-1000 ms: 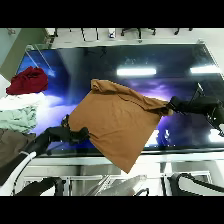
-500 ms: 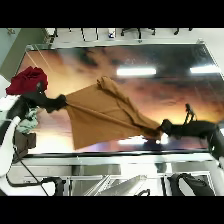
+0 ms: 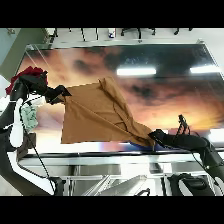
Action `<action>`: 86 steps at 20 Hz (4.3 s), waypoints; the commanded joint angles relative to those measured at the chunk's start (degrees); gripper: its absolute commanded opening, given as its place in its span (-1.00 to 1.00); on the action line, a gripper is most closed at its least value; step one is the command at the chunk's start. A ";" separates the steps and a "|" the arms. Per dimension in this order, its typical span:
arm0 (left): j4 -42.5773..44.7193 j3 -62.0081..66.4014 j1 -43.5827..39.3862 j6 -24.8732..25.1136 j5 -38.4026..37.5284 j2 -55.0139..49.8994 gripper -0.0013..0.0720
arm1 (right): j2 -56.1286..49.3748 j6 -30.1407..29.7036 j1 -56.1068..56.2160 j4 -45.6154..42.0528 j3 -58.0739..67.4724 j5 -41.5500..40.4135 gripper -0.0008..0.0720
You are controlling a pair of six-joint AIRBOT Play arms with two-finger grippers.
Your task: Fold the shirts.
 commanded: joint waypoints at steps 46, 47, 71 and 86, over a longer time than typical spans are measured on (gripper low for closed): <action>-4.76 -49.05 1.22 11.47 -7.21 26.29 -0.93 | -21.03 -28.04 22.69 -31.28 15.82 -8.46 -0.11; -4.79 -49.05 1.22 11.47 -7.23 26.29 -0.93 | -21.03 -28.04 22.67 -31.87 15.82 -7.28 -0.11; -12.83 31.95 25.00 -6.27 -2.49 61.31 -0.93 | 1.81 -12.61 -22.88 -7.34 89.26 -8.22 -0.91; -1.27 -15.96 -3.93 4.02 -18.99 27.41 -0.93 | -28.83 -11.91 -11.52 -7.15 53.16 8.37 -0.91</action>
